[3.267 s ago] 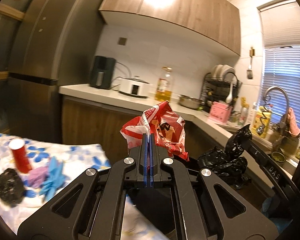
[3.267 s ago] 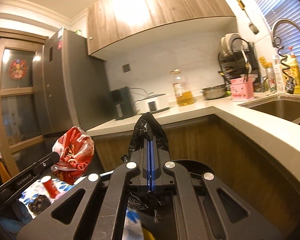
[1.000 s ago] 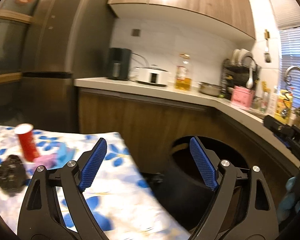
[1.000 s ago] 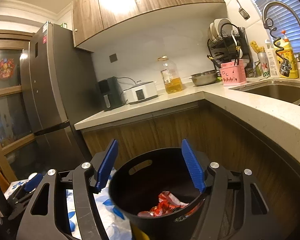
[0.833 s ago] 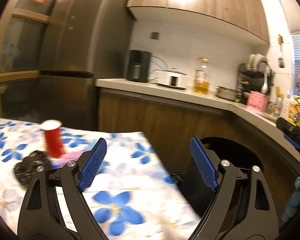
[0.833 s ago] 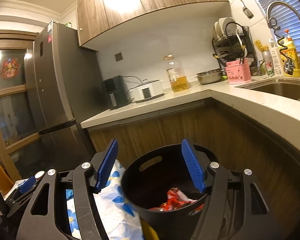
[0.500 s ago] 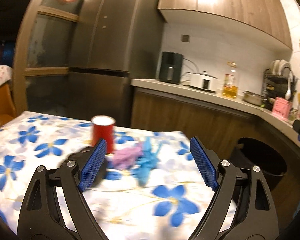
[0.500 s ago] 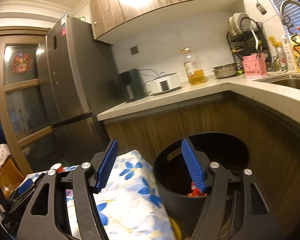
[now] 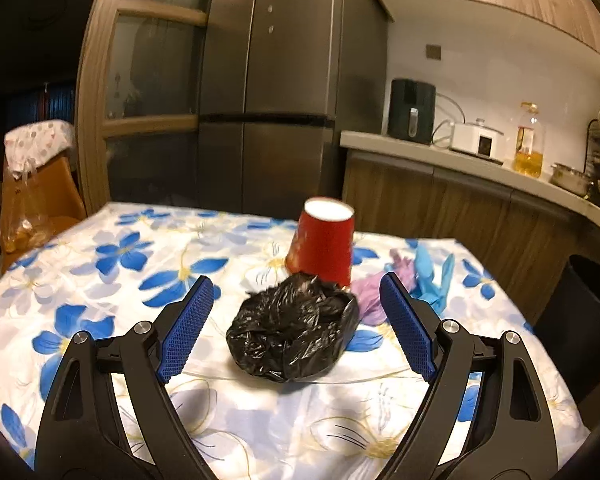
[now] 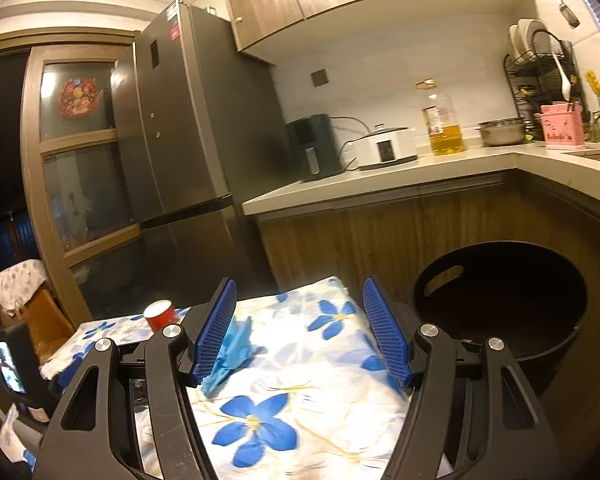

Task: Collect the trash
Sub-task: 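Move both open tools back to the table toward the last trash, then grasp the black bag with the left tool while the right tool grasps the blue glove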

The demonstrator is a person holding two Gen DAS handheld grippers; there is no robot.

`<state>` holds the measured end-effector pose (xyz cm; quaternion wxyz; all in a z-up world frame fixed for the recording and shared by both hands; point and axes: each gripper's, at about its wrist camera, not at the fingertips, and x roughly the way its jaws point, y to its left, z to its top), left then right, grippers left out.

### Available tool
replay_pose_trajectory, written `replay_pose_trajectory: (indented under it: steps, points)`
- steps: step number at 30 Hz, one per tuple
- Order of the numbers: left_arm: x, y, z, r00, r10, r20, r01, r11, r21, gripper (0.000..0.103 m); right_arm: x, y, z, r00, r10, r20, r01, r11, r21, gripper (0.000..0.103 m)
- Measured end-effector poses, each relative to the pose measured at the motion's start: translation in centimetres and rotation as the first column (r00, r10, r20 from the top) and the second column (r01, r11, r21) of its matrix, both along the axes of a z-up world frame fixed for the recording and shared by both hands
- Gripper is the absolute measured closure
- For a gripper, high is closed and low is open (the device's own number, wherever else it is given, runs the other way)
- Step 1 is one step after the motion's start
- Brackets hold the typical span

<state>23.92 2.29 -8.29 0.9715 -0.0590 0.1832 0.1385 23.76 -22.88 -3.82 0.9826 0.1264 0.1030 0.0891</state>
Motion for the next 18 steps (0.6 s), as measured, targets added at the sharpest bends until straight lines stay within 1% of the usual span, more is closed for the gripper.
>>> replay_pose_trajectory:
  steps: [2, 4, 6, 7, 9, 10, 12, 14, 18]
  points:
    - [1.0, 0.5, -0.7, 0.999, -0.008, -0.048, 0.007, 1.0, -0.03, 0.021, 0.5, 0.8, -0.1, 1.0, 0.013, -0.005, -0.013, 1.0, -0.002, 0.038]
    - [1.9, 0.9, -1.4, 0.995, -0.037, -0.092, 0.03, 0.997, -0.07, 0.027, 1.2, 1.8, -0.5, 0.999, 0.027, -0.016, -0.027, 1.0, -0.005, 0.038]
    - [2.8, 1.4, -2.1, 0.989, -0.059, -0.139, 0.044, 0.993, -0.111, 0.043, 1.9, 2.8, -0.9, 0.999, 0.042, -0.031, -0.042, 0.999, -0.014, 0.038]
    - [3.1, 1.8, -2.5, 0.985, -0.067, -0.159, 0.045, 0.989, -0.138, 0.048, 2.2, 3.2, -1.0, 0.998, 0.05, -0.039, -0.051, 0.999, -0.019, 0.038]
    - [3.3, 2.5, -3.1, 0.982, -0.079, -0.171, 0.048, 0.982, -0.18, 0.074, 2.8, 4.0, -1.5, 0.997, 0.063, -0.054, -0.065, 0.997, -0.031, 0.038]
    - [3.3, 3.0, -3.4, 0.982, -0.083, -0.169, 0.047, 0.978, -0.205, 0.078, 3.1, 4.6, -1.9, 0.995, 0.071, -0.066, -0.073, 0.997, -0.038, 0.038]
    - [3.1, 3.4, -3.5, 0.984, -0.09, -0.154, 0.052, 0.971, -0.234, 0.094, 3.6, 5.4, -2.5, 0.993, 0.084, -0.087, -0.088, 0.995, -0.042, 0.038]
    - [2.7, 3.8, -3.5, 0.987, -0.092, -0.132, 0.056, 0.965, -0.256, 0.102, 4.2, 6.5, -3.2, 0.989, 0.102, -0.109, -0.107, 0.993, -0.047, 0.04]
    - [1.2, 4.1, -2.7, 0.994, -0.084, -0.064, 0.064, 0.962, -0.267, 0.103, 5.2, 8.7, -4.6, 0.977, 0.143, -0.155, -0.155, 0.986, -0.064, 0.046]
